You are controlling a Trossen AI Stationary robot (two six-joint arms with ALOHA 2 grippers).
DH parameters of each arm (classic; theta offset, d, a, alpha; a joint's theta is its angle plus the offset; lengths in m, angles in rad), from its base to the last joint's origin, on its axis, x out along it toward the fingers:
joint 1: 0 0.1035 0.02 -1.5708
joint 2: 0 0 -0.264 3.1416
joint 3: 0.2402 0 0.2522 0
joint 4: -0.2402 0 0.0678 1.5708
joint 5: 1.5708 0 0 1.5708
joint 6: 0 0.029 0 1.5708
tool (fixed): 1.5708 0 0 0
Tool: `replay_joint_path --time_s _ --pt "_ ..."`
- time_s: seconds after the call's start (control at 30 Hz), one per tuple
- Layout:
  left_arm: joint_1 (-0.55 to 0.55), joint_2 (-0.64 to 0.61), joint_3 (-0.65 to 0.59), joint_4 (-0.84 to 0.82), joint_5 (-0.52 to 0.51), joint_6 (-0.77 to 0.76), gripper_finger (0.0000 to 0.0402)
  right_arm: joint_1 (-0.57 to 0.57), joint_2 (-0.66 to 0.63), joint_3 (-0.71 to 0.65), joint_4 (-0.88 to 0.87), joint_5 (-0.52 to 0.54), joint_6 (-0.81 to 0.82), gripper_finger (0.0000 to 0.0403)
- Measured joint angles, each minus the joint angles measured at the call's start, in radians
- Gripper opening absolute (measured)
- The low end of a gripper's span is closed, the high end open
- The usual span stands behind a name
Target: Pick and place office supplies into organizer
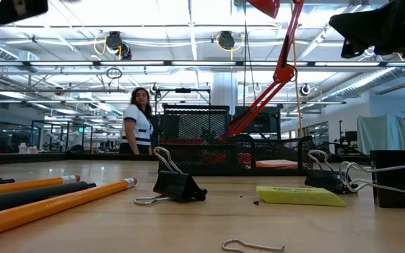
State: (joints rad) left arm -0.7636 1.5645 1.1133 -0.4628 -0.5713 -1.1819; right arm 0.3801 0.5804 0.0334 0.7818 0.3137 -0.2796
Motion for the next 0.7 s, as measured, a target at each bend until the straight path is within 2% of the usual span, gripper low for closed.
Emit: replay_joint_path --time_s 0.17,0.33,0.53,0.7 --pt "0.059 0.117 0.083 -0.132 0.167 -0.173 0.0046 -0.001 0.000 0.000 0.000 0.001 -0.018 0.0000" --pt "0.114 0.188 0.105 -0.189 0.305 -0.190 0.0047 -0.001 0.000 0.000 -0.001 0.001 -0.017 0.0002" --pt "0.169 0.198 0.106 -0.184 0.405 -0.218 0.0047 -0.001 0.000 0.000 -0.009 0.002 -0.013 0.0003" --pt "0.183 0.198 0.106 -0.175 0.415 -0.218 0.0047 -0.001 0.000 0.000 -0.010 0.002 -0.013 0.0003"
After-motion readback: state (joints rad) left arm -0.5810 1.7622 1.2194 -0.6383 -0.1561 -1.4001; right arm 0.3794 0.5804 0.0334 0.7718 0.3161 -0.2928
